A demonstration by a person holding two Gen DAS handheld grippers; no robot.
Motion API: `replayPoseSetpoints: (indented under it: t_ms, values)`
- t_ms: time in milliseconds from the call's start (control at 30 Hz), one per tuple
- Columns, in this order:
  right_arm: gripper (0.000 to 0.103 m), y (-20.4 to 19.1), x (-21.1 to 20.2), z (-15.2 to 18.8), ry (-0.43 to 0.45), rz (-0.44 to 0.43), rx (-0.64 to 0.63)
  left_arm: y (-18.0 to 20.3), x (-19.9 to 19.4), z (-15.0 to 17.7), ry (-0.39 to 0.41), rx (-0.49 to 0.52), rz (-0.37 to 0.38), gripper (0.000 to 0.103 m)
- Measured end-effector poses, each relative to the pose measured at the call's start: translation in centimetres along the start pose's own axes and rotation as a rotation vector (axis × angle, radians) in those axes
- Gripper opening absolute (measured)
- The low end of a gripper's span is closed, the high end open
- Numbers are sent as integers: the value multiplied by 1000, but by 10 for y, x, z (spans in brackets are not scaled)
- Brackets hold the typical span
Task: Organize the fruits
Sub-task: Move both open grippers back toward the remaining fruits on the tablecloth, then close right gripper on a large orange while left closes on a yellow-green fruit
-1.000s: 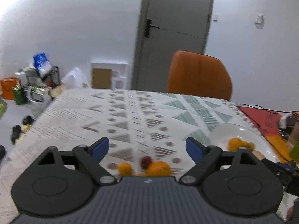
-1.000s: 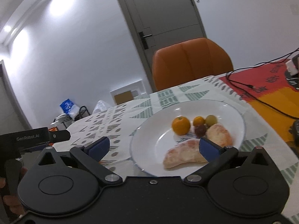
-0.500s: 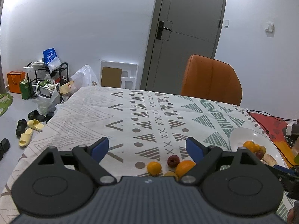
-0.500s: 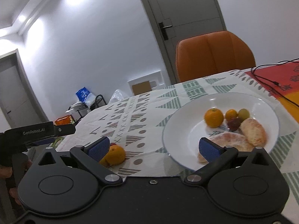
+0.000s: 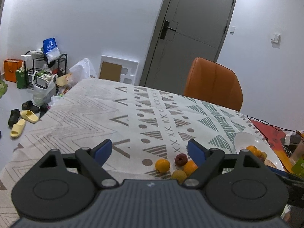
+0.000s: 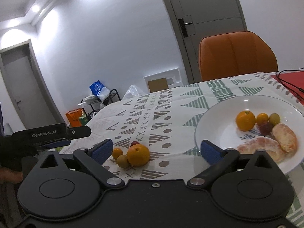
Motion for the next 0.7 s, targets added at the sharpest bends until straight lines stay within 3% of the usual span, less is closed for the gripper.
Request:
replayPoseSetpoints:
  t_ms: [167,500,700]
  values:
    - [79,-7,12,3,-34,-19,-13,-2,6,6,-19,-4,22,81]
    - [65,-18,40,9,-104,-50,-35,-14,17,16,-76,-37,73,58]
    - [59,-24,57,9,-137,-59,-43,-23,23,19,-100,-53,88,51]
Point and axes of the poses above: each gripper's, at about its wrist camera, not at the fingertips, and x roughly the way its jaws point, y to its right, z to its underside, the point moved 2 cm from there along x, roughly the way its jaws point
